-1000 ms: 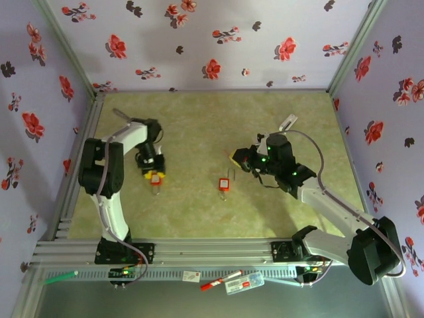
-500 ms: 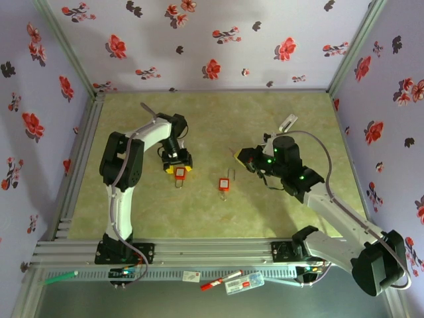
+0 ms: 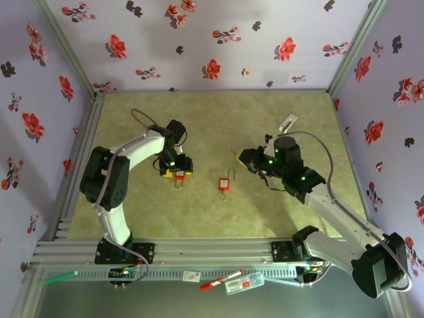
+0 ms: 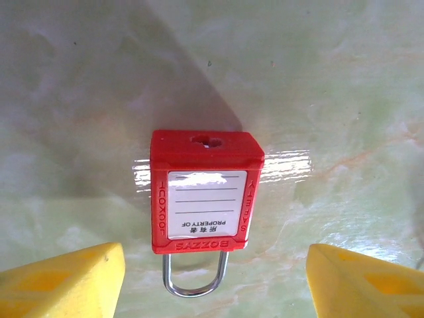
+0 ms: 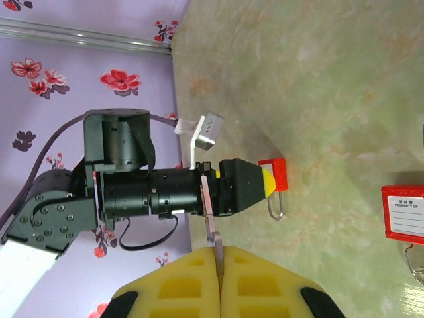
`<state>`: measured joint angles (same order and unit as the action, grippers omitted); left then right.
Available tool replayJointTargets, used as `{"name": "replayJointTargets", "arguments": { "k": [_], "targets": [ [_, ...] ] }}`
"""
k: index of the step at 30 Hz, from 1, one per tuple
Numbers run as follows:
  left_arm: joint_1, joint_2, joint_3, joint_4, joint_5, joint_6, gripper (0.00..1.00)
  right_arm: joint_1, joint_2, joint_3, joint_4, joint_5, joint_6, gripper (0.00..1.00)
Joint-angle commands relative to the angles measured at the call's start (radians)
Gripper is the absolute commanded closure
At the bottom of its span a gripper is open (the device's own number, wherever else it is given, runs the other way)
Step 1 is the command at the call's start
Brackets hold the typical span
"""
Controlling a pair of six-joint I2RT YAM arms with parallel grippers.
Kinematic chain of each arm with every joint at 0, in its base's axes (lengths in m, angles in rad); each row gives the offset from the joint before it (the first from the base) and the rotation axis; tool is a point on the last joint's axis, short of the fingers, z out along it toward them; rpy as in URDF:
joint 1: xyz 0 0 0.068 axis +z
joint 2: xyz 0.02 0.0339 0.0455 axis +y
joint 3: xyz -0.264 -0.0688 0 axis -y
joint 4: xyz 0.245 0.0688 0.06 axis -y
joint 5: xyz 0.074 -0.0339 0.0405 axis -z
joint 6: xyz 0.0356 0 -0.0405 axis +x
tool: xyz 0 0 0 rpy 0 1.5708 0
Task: Unlock with the key
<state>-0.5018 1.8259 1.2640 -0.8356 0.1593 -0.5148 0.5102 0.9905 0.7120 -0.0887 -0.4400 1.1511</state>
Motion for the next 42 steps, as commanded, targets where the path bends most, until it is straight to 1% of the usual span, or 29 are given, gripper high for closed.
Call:
{"name": "replayJointTargets", "arguments": {
  "k": [1,4,7,9,12,18,28,35,38,39,41,42],
  "targets": [
    [-0.012,-0.026,-0.048,0.115,-0.071,0.018,0.30,-0.006,-0.011,0.009,-0.011,0.011,-0.025,1.00],
    [-0.024,-0.028,-0.068,0.143,-0.119,0.036,0.31,-0.006,-0.014,0.012,-0.019,0.010,-0.028,1.00],
    [-0.027,-0.037,-0.098,0.186,-0.141,0.042,0.32,-0.006,-0.020,0.015,-0.030,0.013,-0.029,1.00],
    [-0.033,-0.048,-0.118,0.225,-0.140,0.050,0.32,-0.006,-0.022,0.015,-0.034,0.015,-0.031,1.00],
    [-0.044,-0.046,-0.118,0.237,-0.137,0.061,0.33,-0.006,-0.023,0.017,-0.040,0.017,-0.032,1.00],
    [-0.052,-0.027,-0.131,0.220,-0.128,0.067,0.39,-0.006,-0.017,0.022,-0.035,0.020,-0.030,1.00],
    [-0.061,-0.045,-0.176,0.217,-0.132,0.074,0.45,-0.006,-0.015,0.027,-0.043,0.027,-0.033,1.00],
    [-0.079,-0.031,-0.156,0.207,-0.108,0.110,0.65,-0.013,-0.015,0.037,-0.064,0.027,-0.047,1.00],
    [-0.092,-0.037,-0.124,0.182,-0.091,0.181,0.72,-0.039,-0.010,0.042,-0.065,-0.009,-0.041,1.00],
    [-0.099,-0.040,-0.107,0.170,-0.076,0.217,0.75,-0.052,-0.009,0.050,-0.078,-0.027,-0.049,1.00],
    [-0.115,-0.058,-0.076,0.144,-0.072,0.291,0.83,-0.078,-0.011,0.072,-0.123,-0.059,-0.077,1.00],
    [-0.124,-0.074,-0.060,0.133,-0.070,0.328,0.85,-0.099,-0.015,0.089,-0.156,-0.076,-0.101,1.00]
  ]
}}
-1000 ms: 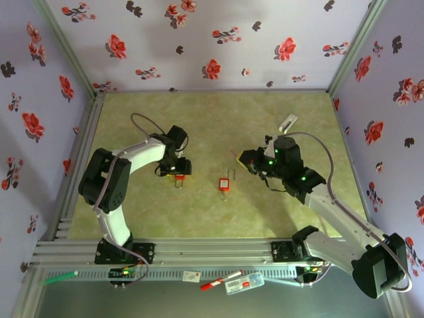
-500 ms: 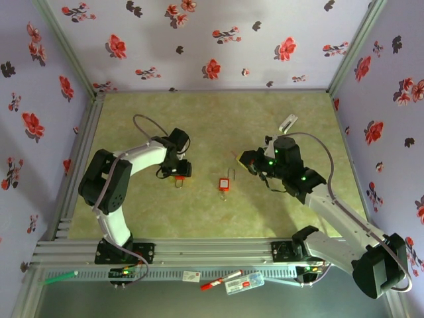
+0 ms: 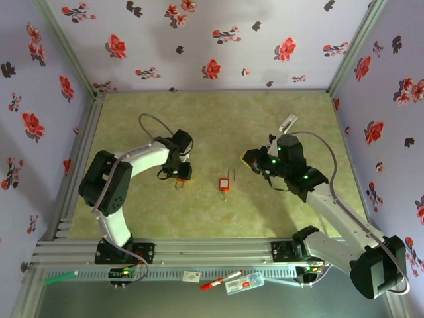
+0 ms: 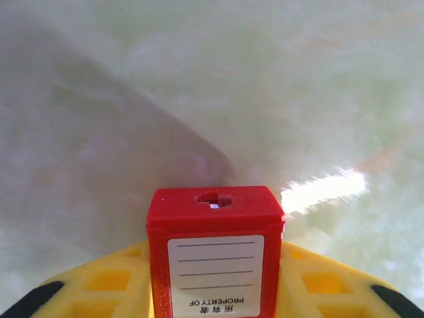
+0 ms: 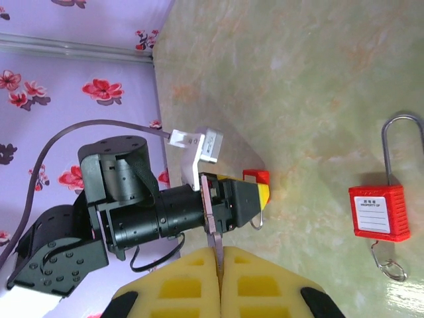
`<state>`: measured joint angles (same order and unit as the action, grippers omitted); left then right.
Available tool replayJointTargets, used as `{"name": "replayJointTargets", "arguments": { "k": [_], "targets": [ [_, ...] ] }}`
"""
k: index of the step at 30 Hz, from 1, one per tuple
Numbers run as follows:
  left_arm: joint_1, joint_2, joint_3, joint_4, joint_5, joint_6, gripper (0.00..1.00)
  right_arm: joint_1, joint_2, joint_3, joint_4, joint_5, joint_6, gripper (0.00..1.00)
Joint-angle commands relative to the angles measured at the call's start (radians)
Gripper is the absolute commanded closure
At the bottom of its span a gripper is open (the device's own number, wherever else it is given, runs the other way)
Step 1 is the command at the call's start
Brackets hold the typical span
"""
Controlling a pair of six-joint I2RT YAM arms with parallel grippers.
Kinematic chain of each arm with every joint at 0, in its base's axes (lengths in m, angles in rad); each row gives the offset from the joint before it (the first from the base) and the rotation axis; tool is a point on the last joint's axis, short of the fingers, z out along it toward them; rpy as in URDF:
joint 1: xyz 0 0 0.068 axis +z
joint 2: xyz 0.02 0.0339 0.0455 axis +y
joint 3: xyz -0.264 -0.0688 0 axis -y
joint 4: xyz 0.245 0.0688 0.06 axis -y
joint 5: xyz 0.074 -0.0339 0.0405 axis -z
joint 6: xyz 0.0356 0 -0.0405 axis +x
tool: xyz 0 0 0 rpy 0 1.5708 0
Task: Unlock with the key
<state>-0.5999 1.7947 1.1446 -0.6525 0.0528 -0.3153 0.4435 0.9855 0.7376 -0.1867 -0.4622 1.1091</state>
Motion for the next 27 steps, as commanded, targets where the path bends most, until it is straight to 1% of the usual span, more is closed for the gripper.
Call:
{"name": "replayJointTargets", "arguments": {
  "k": [1,4,6,9,12,15,20,23,27],
  "targets": [
    [-0.034,-0.063,0.074,-0.062,0.035,0.178,0.86,-0.050,-0.016,0.082,-0.091,-0.072,-0.085,1.00],
    [-0.047,-0.129,0.116,-0.088,0.010,0.313,0.88,-0.101,-0.019,0.143,-0.195,-0.148,-0.163,1.00],
    [-0.049,-0.177,0.147,-0.100,0.012,0.397,0.86,-0.119,-0.014,0.189,-0.271,-0.200,-0.221,1.00],
    [-0.069,-0.250,0.184,-0.114,0.046,0.587,0.88,-0.121,0.000,0.257,-0.373,-0.255,-0.300,1.00],
    [-0.100,-0.338,0.174,-0.085,0.076,0.784,0.89,-0.123,0.011,0.316,-0.452,-0.287,-0.366,1.00],
    [-0.134,-0.400,0.181,-0.084,0.093,0.933,0.89,-0.122,0.019,0.365,-0.490,-0.310,-0.402,1.00],
    [-0.208,-0.432,0.261,-0.190,0.104,1.105,0.91,-0.119,0.022,0.431,-0.555,-0.374,-0.484,1.00],
    [-0.243,-0.441,0.311,-0.243,0.108,1.151,0.93,-0.113,0.023,0.454,-0.610,-0.419,-0.542,1.00],
    [-0.292,-0.457,0.338,-0.290,0.107,1.235,0.96,-0.071,0.042,0.490,-0.704,-0.453,-0.618,1.00]
  ]
}}
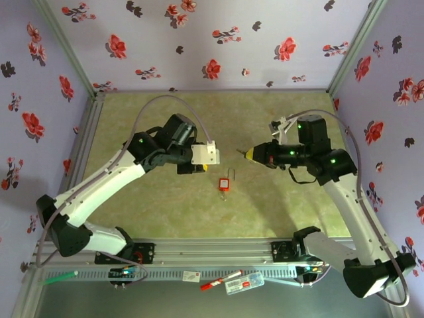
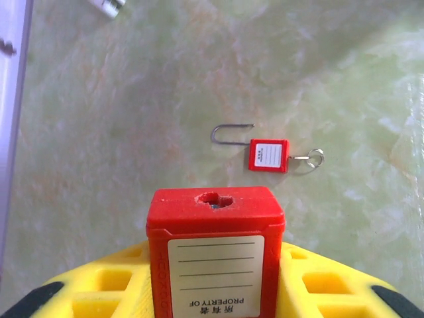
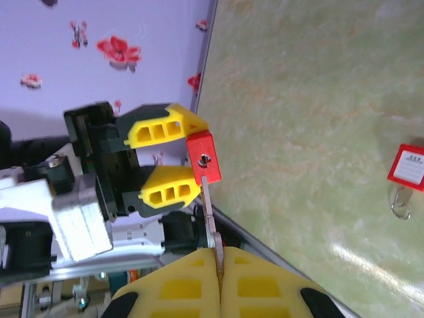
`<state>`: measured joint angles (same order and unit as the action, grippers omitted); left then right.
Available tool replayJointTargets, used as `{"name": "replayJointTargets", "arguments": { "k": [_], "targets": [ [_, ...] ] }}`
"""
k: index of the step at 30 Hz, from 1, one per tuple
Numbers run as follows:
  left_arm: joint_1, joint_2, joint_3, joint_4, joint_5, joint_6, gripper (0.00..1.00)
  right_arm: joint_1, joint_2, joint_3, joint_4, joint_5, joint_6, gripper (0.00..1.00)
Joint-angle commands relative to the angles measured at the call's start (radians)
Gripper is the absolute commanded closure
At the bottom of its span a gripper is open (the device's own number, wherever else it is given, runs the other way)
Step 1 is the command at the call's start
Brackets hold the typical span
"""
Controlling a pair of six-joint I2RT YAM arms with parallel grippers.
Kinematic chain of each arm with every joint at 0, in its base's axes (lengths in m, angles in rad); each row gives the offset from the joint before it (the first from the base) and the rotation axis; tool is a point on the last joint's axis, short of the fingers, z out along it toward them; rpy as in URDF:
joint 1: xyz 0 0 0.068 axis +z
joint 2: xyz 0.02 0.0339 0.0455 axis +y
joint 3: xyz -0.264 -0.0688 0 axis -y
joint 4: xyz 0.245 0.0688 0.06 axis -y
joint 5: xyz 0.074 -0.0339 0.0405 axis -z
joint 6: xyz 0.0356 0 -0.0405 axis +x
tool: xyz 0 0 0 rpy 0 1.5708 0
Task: Unlock with the key
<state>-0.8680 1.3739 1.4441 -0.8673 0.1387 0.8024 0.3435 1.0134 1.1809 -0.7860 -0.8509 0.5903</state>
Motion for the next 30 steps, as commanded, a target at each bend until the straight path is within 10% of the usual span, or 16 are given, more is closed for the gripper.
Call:
{"name": "replayJointTargets", "arguments": {
  "k": [1,30],
  "targets": [
    [-0.032,-0.038,0.041,-0.078,0.022,0.129,0.96,0.046,0.019,0.053,-0.120,-0.066,-0.112,1.00],
    [-0.075,0.017,0.136,-0.107,0.139,0.050,1.00,0.205,0.054,-0.015,0.047,-0.102,-0.021,1.00]
  ]
}}
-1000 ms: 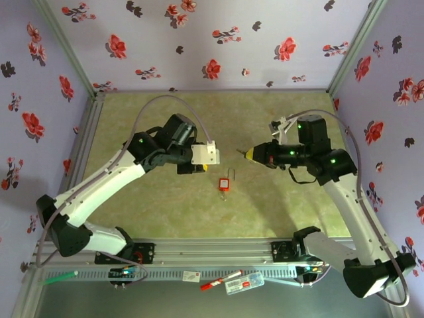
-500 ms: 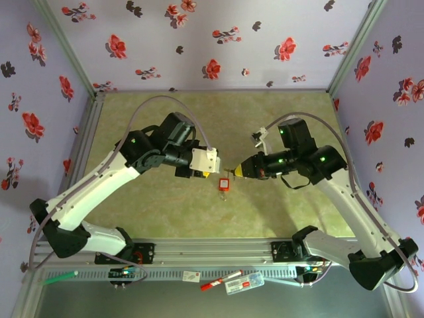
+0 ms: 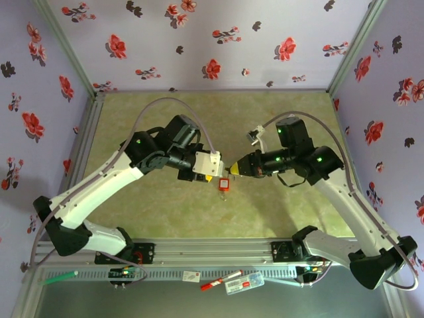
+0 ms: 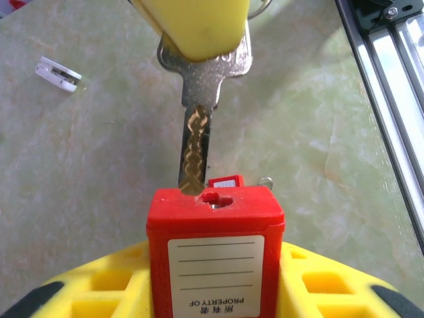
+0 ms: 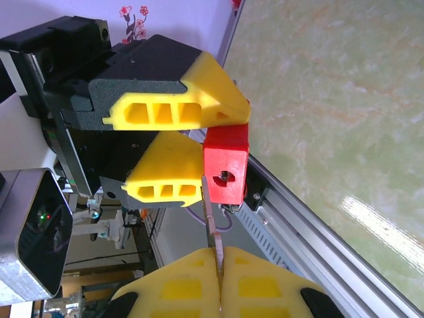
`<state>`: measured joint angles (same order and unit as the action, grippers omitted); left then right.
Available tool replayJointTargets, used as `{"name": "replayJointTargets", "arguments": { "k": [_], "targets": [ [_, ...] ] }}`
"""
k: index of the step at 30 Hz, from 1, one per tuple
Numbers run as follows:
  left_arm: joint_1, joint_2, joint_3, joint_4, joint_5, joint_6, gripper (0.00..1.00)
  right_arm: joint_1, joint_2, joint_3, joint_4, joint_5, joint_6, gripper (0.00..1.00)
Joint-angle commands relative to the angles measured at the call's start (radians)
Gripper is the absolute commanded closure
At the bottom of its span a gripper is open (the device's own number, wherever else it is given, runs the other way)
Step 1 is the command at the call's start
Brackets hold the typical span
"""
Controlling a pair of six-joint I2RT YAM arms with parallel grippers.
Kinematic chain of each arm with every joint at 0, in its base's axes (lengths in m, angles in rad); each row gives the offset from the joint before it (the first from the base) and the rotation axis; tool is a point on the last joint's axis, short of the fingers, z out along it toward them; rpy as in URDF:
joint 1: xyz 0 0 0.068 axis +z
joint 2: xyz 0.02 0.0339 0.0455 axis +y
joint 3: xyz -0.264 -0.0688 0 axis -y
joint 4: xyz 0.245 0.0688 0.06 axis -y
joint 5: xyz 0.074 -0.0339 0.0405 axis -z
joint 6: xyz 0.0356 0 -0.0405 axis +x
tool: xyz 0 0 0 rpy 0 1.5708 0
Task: Unlock with the key
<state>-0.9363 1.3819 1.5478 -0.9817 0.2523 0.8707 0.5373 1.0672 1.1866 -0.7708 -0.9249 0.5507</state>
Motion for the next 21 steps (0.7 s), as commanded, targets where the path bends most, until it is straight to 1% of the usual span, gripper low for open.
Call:
{"name": "replayJointTargets", "arguments": {
  "k": [1,10,21],
  "targets": [
    [-0.008,0.010,0.032,0.008,0.024,-0.018,1.00,0.012,0.000,-0.024,0.032,-0.028,0.018,1.00],
    [-0.010,0.009,0.035,0.014,0.028,-0.023,1.00,0.013,-0.012,-0.052,0.036,-0.014,0.020,1.00],
    [-0.021,0.017,0.040,0.008,0.030,-0.022,1.00,0.016,0.000,-0.066,0.069,-0.035,0.037,1.00]
  ]
}}
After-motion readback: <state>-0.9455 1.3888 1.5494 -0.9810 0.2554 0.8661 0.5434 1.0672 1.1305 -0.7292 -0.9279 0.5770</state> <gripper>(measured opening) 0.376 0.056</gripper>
